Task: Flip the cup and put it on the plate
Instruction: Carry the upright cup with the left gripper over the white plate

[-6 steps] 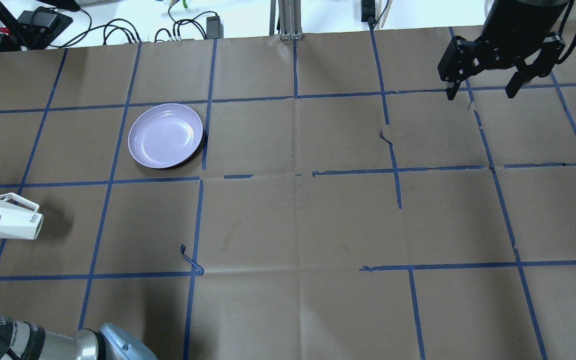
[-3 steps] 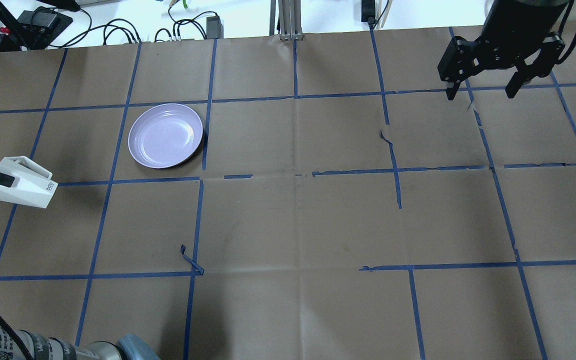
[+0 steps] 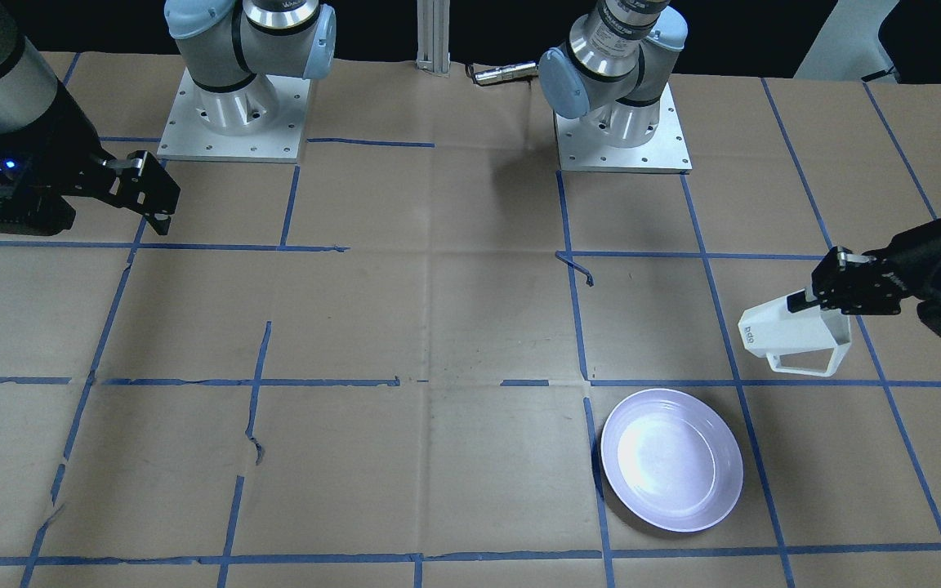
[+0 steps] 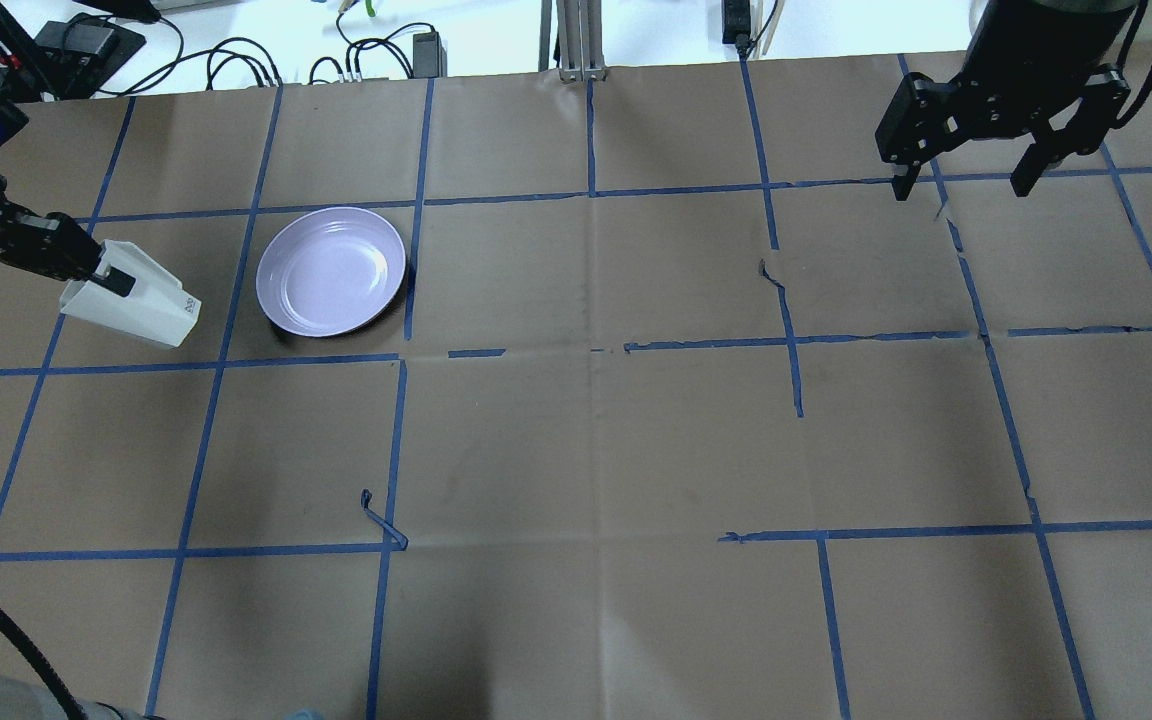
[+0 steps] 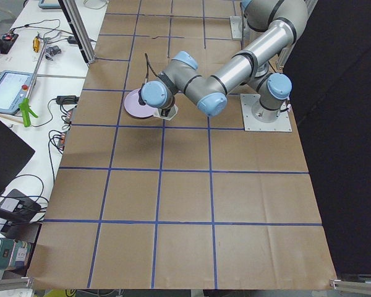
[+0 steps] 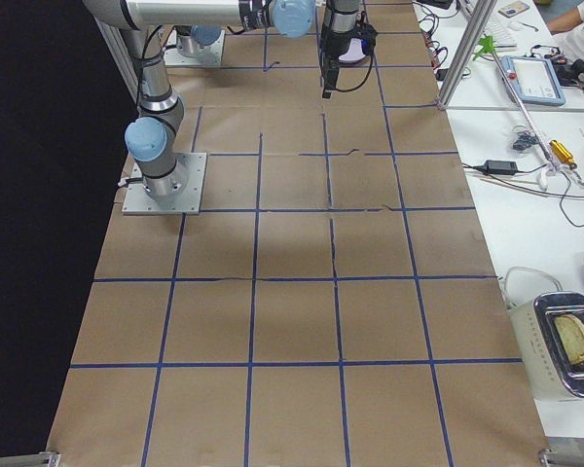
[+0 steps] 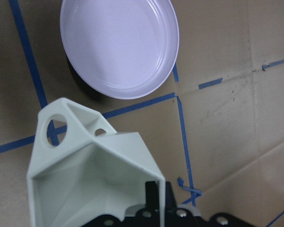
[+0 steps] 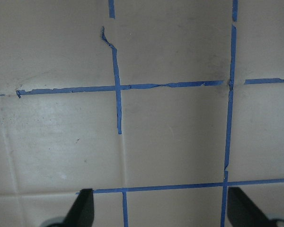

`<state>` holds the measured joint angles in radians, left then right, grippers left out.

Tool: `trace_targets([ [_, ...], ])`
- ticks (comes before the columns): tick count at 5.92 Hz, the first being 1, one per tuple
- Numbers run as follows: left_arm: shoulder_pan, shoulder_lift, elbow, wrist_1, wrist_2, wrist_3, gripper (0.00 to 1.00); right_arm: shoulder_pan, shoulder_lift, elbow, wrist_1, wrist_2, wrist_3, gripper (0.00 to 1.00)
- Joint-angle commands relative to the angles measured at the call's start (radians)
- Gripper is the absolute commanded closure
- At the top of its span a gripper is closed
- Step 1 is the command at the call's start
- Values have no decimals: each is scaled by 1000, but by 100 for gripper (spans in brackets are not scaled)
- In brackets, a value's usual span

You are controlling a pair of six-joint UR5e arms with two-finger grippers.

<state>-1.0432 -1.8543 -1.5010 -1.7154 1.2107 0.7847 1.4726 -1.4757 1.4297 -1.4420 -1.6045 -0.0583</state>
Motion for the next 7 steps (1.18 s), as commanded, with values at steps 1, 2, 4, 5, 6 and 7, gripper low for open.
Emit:
trace_targets([
  [1,-150,-29,-19,196,63,-257,100,0,0,0,0,0,0,0],
  [2,-228,-54,-19,301,172,-263,100,0,0,0,0,0,0,0],
  [4,-320,-115,-19,466,252,-251,100,0,0,0,0,0,0,0],
  [5,-387,-150,-21,517,321,-233,100,0,0,0,0,0,0,0],
  [6,-434,-172,-24,555,396,-232,100,0,0,0,0,0,0,0],
  [7,-443,-181,-27,554,405,-232,100,0,0,0,0,0,0,0],
])
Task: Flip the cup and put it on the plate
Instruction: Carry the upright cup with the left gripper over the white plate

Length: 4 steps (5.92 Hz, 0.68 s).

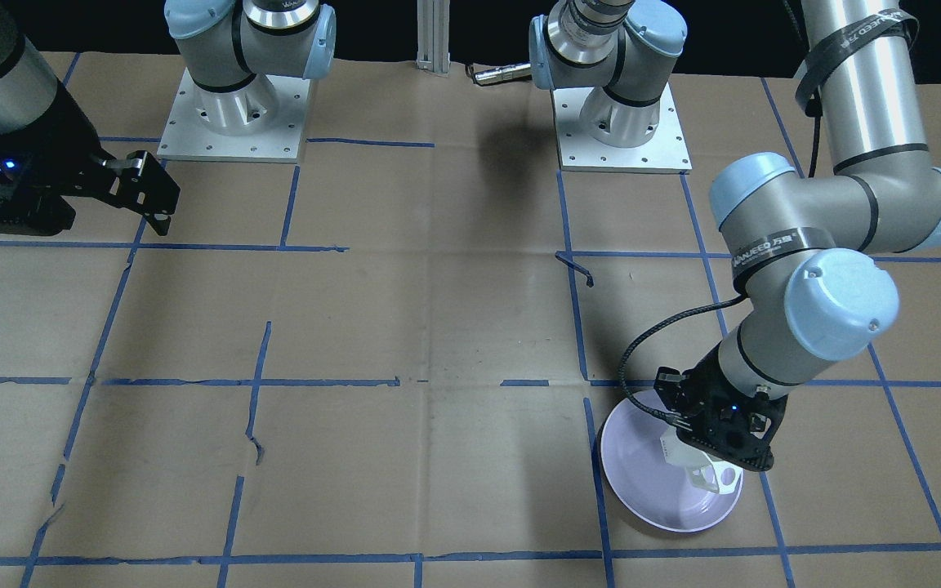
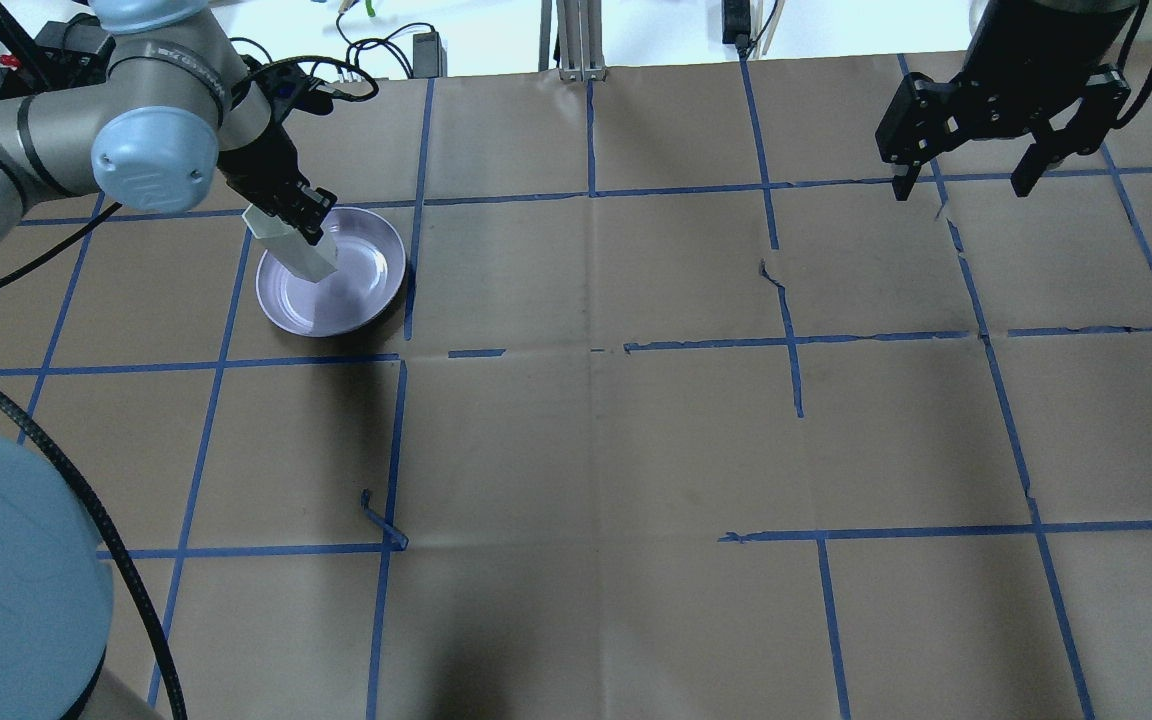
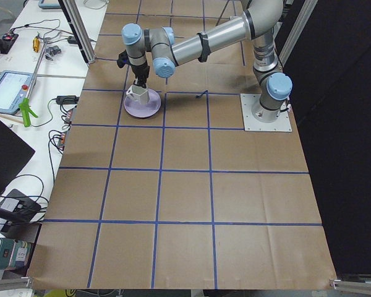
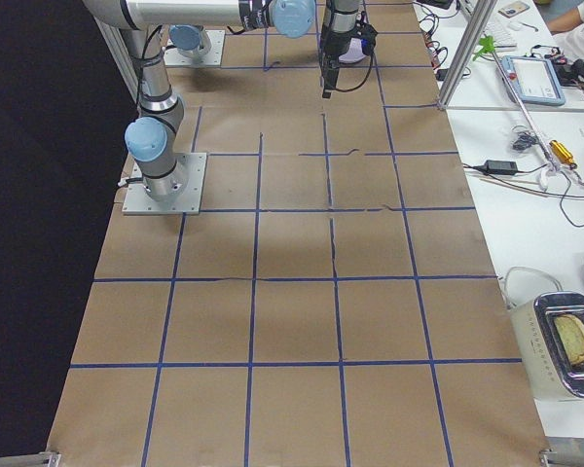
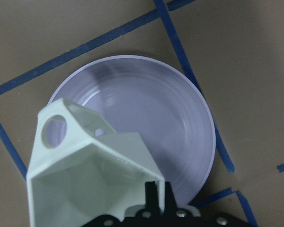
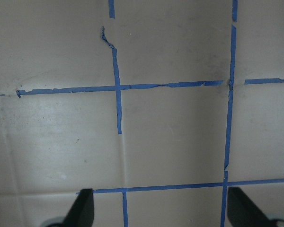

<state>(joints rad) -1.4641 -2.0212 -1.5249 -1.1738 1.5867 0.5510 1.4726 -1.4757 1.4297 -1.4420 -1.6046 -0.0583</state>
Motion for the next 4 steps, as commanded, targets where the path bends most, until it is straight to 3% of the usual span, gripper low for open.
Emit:
trace_targets([
  [1,-22,-14,-12,10,27,1,100,0,0,0,0,0,0,0],
  [3,-22,-11,-72,45,29,1,100,0,0,0,0,0,0,0],
  [4,-22,-14,-74,45,30,-5,73,0,0,0,0,0,0,0],
])
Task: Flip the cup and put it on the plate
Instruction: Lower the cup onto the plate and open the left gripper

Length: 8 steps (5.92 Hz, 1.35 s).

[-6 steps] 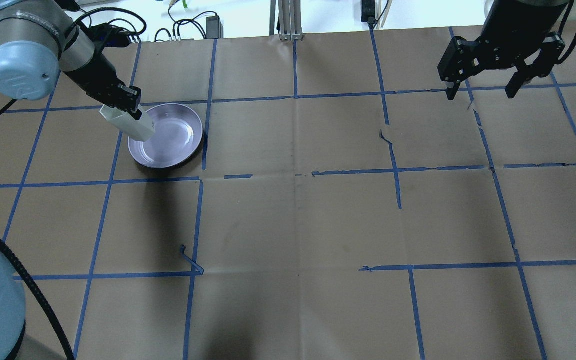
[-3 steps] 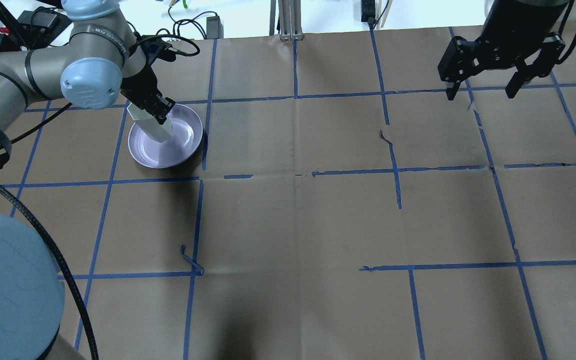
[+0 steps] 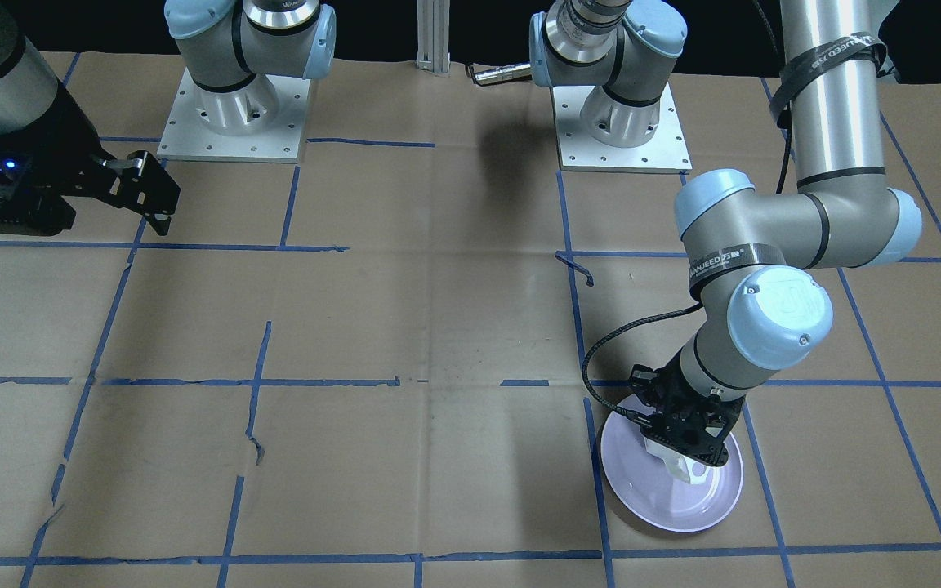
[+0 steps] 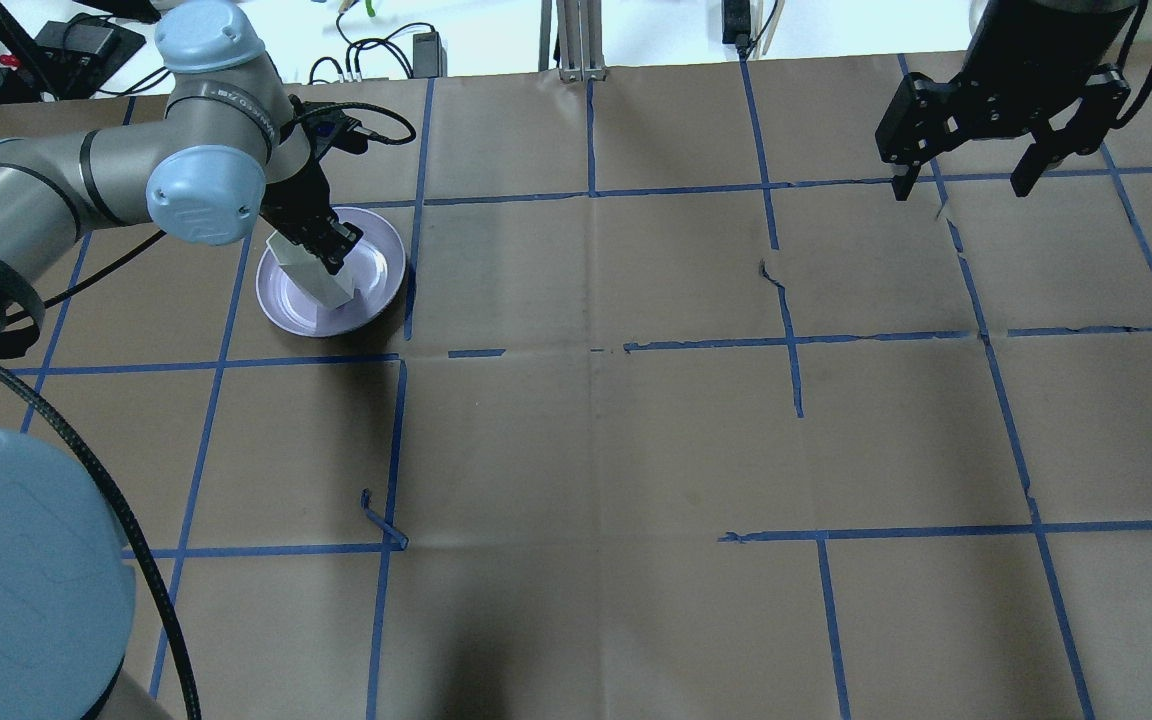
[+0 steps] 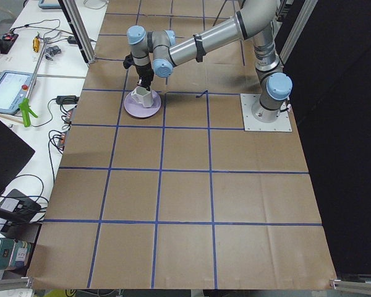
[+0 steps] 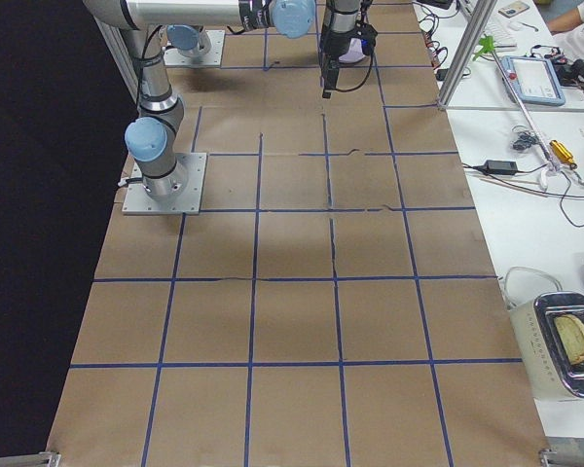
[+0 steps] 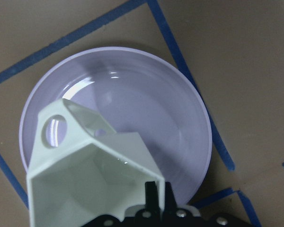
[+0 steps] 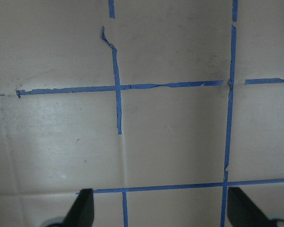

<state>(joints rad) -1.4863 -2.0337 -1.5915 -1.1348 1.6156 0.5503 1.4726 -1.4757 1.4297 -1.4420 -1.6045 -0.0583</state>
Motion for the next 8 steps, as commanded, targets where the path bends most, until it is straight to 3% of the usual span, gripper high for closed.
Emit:
trace_targets([
  [1,0,0,-5,7,1,-6,13,0,0,0,0,0,0,0],
  [3,-9,47,24,-72,-2,-48,1,0,0,0,0,0,0,0],
  [5,-15,149,47,-201,-11,-221,2,0,0,0,0,0,0,0],
  [8,-68,288,149,-503,-17,-319,2,0,0,0,0,0,0,0],
])
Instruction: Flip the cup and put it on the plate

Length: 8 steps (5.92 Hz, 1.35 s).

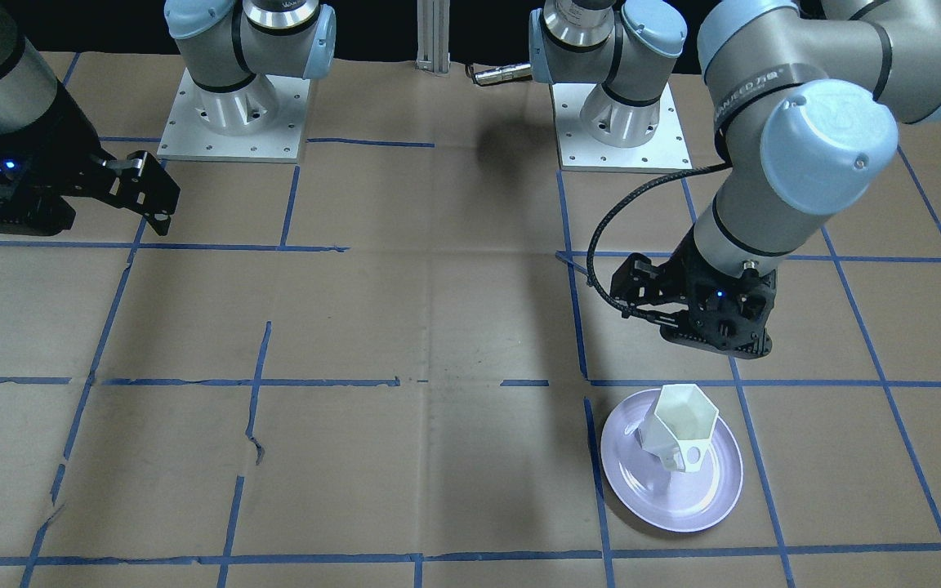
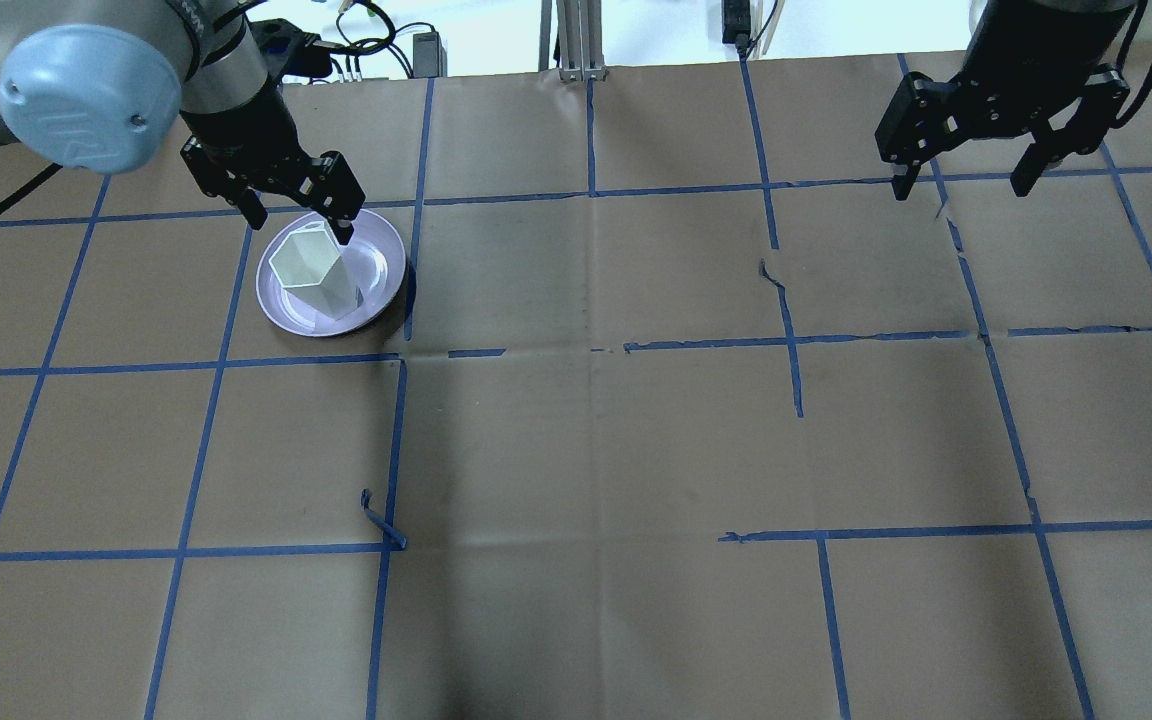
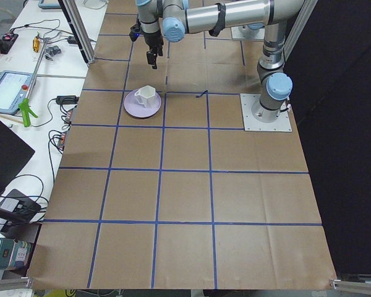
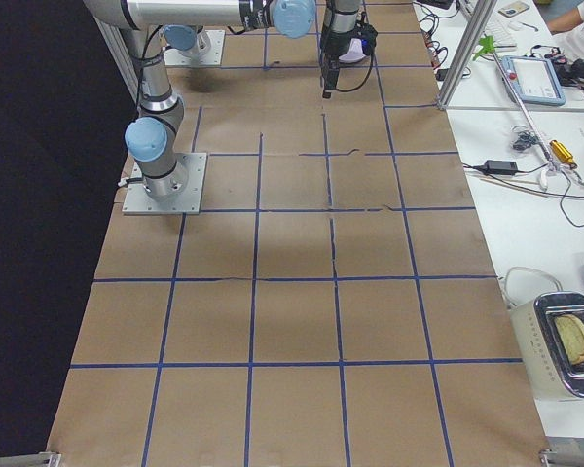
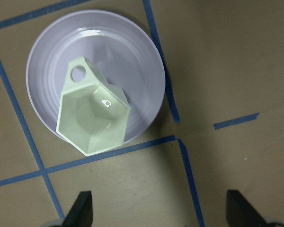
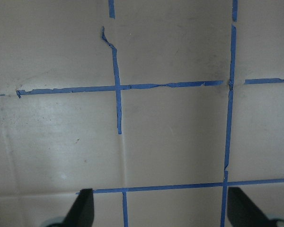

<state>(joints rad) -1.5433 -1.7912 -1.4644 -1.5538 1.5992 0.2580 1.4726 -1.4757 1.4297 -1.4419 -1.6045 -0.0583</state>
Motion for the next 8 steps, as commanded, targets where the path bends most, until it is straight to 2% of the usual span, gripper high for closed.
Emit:
trace_targets([
  [1,-12,96,22,-135,-19,-58,1,0,0,0,0,0,0,0],
  [3,-12,116,19,-155,-61,-149,2,0,0,0,0,0,0,0],
  [5,-81,121,19,-144,-41,-171,2,0,0,0,0,0,0,0],
  [6,-93,119,9,-82,-29,-171,1,0,0,0,0,0,0,0],
  [8,-92,131,10,-72,-34,-171,2,0,0,0,0,0,0,0],
])
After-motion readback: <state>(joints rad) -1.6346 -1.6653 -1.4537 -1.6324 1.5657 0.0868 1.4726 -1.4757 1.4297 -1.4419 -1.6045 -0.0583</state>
